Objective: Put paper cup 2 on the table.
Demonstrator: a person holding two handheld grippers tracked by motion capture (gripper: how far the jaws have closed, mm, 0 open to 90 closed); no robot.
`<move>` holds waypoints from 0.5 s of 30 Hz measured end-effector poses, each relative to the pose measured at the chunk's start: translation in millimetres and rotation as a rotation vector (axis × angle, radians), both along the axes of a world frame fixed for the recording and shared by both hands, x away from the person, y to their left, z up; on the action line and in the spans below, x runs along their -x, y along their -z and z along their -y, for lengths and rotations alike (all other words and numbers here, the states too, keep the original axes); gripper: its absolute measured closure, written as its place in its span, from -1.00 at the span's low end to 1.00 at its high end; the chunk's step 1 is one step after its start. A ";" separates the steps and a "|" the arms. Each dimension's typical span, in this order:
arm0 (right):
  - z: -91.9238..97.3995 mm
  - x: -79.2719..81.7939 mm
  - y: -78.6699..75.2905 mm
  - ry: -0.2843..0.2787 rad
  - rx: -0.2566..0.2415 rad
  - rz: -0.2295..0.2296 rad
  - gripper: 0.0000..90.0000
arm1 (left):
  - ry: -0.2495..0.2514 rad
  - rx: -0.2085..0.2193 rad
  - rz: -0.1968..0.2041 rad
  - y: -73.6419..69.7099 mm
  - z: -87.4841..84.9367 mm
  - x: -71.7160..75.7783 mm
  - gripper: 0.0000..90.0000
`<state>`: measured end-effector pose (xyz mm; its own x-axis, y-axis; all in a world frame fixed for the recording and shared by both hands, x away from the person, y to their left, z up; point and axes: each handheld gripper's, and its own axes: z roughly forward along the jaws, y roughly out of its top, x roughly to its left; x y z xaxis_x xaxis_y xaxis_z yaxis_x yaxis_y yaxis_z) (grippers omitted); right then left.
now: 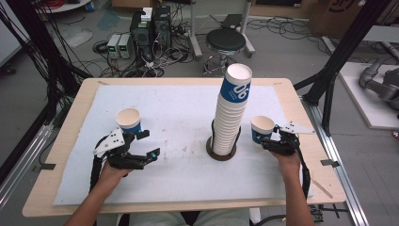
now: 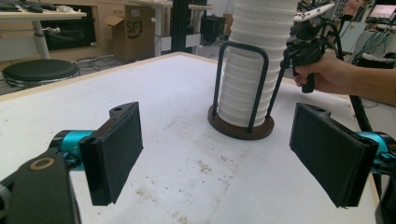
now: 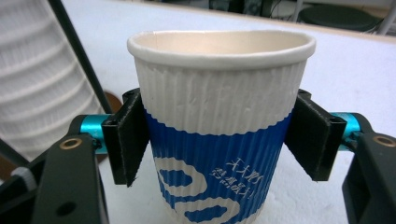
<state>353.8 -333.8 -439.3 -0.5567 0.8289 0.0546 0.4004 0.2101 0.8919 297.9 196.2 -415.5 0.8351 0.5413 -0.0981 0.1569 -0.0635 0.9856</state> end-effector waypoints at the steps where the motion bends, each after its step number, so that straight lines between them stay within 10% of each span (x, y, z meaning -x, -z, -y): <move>1: -0.4 0.6 0.4 0.002 0.011 0.004 -0.39 | 0.001 0.000 -0.001 0.0 0.0 0.0 -0.62; 15: 13.8 12.3 6.5 -0.005 0.042 -0.110 -0.58 | 0.003 -0.002 -0.012 1.1 1.8 -2.0 -0.62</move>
